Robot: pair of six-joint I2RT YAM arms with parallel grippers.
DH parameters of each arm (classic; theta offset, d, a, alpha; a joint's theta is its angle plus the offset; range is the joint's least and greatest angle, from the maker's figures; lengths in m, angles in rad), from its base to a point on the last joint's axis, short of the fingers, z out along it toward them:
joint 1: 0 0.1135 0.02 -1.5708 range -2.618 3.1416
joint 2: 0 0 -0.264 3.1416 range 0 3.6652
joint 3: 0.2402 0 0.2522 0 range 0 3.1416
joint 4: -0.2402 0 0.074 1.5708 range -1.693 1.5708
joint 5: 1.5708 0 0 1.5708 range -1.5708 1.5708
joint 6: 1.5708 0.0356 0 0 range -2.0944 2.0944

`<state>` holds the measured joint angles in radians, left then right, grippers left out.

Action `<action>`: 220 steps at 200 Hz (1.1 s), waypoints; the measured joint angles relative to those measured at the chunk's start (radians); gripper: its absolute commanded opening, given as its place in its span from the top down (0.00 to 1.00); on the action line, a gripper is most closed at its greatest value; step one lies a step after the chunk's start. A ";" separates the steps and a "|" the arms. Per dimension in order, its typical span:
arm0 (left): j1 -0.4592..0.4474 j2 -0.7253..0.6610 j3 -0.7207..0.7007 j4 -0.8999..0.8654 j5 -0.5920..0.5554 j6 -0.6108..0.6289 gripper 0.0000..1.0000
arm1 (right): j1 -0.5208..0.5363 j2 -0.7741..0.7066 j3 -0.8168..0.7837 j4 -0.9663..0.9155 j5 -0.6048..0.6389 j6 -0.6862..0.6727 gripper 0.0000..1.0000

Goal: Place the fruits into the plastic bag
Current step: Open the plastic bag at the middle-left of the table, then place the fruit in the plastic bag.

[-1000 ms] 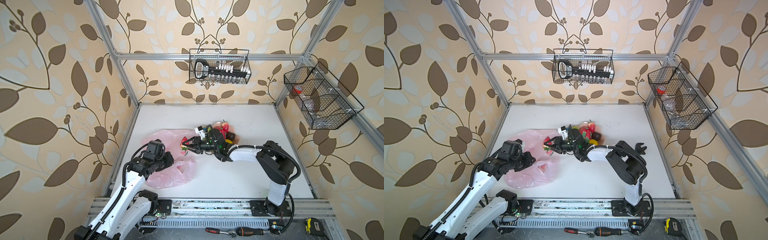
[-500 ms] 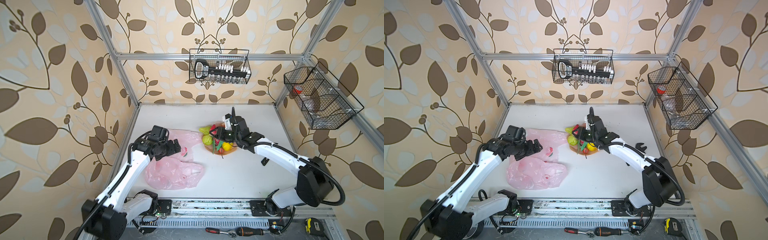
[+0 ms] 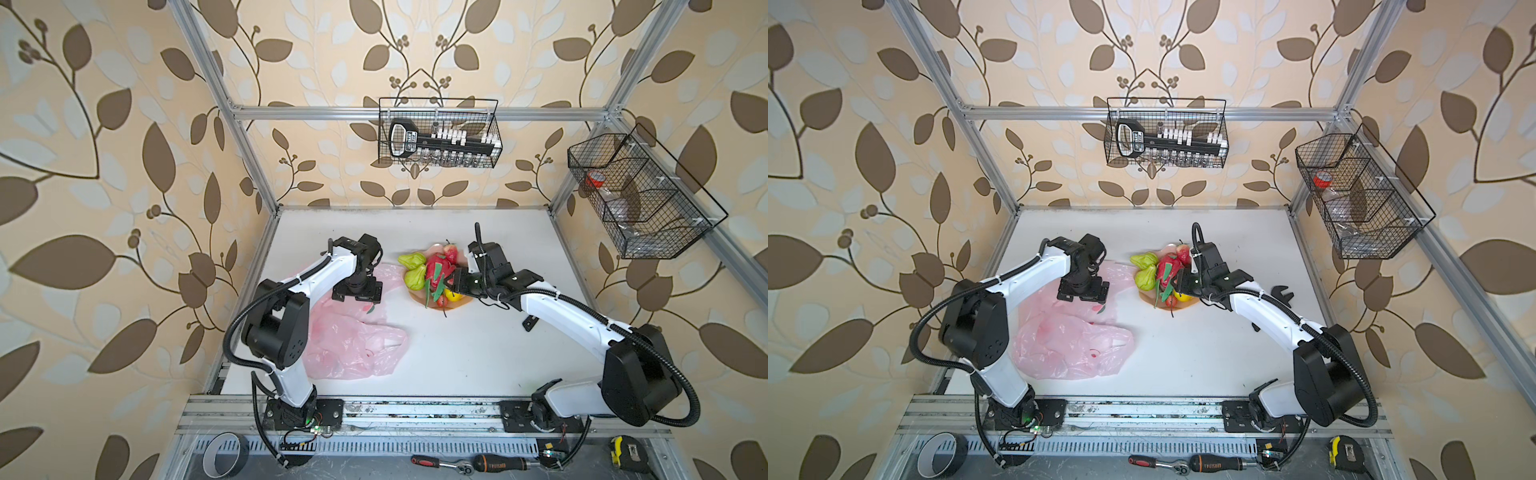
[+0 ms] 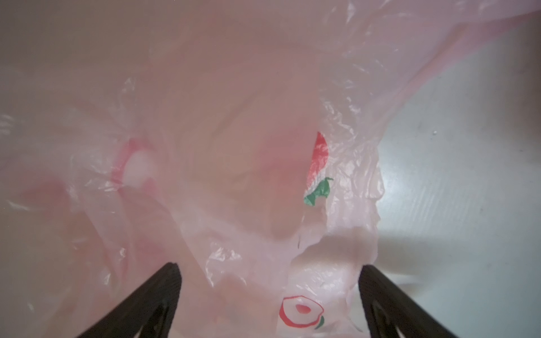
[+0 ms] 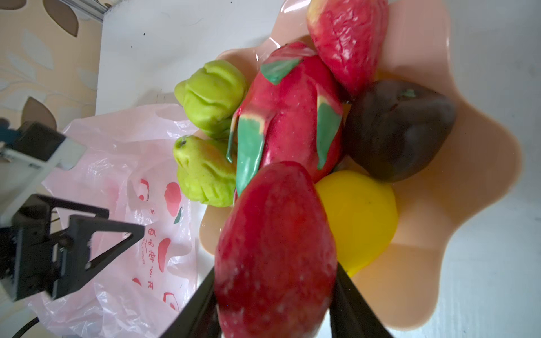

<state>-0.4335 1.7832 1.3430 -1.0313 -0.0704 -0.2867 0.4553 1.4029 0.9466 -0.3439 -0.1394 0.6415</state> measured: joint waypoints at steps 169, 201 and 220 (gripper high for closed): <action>-0.049 -0.160 0.053 -0.030 -0.140 0.110 1.00 | 0.240 0.053 -0.006 0.214 -0.131 0.116 0.82; -0.007 -0.227 0.061 -0.058 -0.032 0.104 1.00 | 0.294 0.131 -0.001 0.319 -0.195 0.179 0.82; 0.031 -0.228 0.061 -0.071 0.024 0.103 1.00 | 0.317 0.175 0.000 0.395 -0.229 0.225 0.82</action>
<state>-0.4030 1.5555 1.4040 -1.1023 -0.0467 -0.1841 0.7723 1.5784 0.9470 0.0513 -0.3679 0.8669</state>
